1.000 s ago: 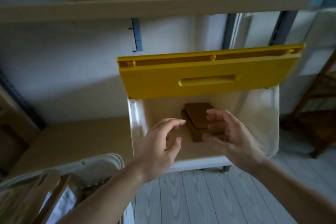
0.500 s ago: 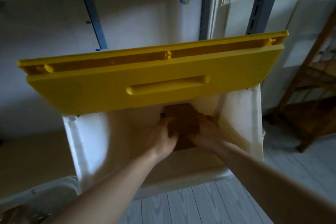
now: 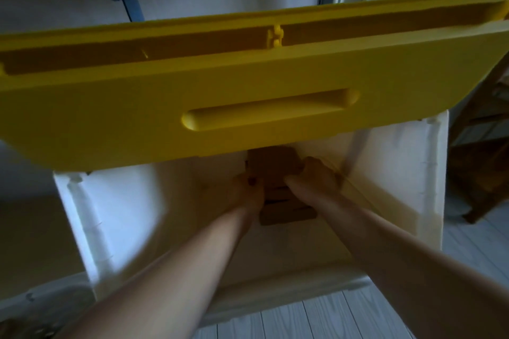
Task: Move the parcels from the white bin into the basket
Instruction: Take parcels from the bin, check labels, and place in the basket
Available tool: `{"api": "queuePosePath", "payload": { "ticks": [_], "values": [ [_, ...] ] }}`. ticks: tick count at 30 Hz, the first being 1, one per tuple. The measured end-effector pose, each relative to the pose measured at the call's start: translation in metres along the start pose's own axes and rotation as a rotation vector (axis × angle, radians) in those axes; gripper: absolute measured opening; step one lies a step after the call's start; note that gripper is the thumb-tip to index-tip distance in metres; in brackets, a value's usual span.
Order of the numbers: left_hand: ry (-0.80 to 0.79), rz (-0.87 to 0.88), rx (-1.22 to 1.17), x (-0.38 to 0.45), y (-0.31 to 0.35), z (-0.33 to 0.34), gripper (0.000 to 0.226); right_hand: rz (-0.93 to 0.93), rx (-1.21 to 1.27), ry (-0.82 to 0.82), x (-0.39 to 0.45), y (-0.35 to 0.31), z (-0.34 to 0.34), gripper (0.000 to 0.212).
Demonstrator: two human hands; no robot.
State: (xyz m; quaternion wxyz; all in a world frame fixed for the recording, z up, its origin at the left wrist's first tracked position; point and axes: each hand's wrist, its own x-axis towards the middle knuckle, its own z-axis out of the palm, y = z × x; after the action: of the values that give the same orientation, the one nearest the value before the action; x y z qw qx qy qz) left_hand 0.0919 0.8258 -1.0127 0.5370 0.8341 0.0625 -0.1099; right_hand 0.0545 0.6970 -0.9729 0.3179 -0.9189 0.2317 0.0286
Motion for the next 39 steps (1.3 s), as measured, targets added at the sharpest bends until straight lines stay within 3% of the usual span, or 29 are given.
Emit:
{"api": "queuePosePath", "payload": {
  "ticks": [4,9,11,13,15,17,20,22,25,27,33,37,39],
  "values": [
    [0.022,-0.073,-0.110,-0.010,0.000,-0.024,0.020,0.025,0.067,0.043,-0.011,-0.005,-0.007,0.026],
    [-0.112,-0.008,-0.204,-0.050,0.010,-0.062,0.034,0.070,0.267,0.087,-0.044,-0.010,-0.023,0.035],
    [-0.214,-0.050,-0.272,-0.081,0.013,-0.079,0.052,0.112,0.349,0.077,-0.064,-0.007,-0.028,0.049],
    [-0.315,-0.111,-0.263,-0.110,0.014,-0.097,0.091,0.162,0.427,0.036,-0.085,-0.003,-0.034,0.056],
    [-0.388,-0.138,-0.236,-0.144,0.018,-0.118,0.112,0.191,0.567,-0.052,-0.109,-0.005,-0.041,0.047],
    [-0.475,-0.145,-0.262,-0.174,0.018,-0.135,0.113,0.154,0.688,-0.141,-0.140,-0.012,-0.048,0.029],
    [-0.558,-0.133,-0.229,-0.214,0.016,-0.157,0.119,0.057,0.727,-0.199,-0.183,-0.014,-0.054,0.020],
    [-0.520,-0.097,-0.252,-0.233,0.013,-0.170,0.113,0.001,0.796,-0.227,-0.207,-0.016,-0.058,0.012],
    [-0.384,0.030,-0.272,-0.256,0.007,-0.190,0.080,-0.060,0.885,-0.271,-0.238,-0.024,-0.059,0.005],
    [-0.299,0.114,-0.278,-0.266,0.004,-0.204,0.066,-0.116,0.938,-0.302,-0.251,-0.033,-0.052,0.021],
    [-0.151,0.213,-0.277,-0.283,-0.008,-0.254,0.070,-0.280,0.970,-0.329,-0.268,-0.060,-0.024,0.023],
    [-0.059,0.243,-0.292,-0.282,-0.019,-0.284,0.067,-0.362,0.974,-0.395,-0.268,-0.085,-0.005,0.041],
    [-0.010,0.256,-0.288,-0.277,-0.024,-0.302,0.070,-0.392,0.978,-0.442,-0.267,-0.100,0.005,0.040]
  ]
}}
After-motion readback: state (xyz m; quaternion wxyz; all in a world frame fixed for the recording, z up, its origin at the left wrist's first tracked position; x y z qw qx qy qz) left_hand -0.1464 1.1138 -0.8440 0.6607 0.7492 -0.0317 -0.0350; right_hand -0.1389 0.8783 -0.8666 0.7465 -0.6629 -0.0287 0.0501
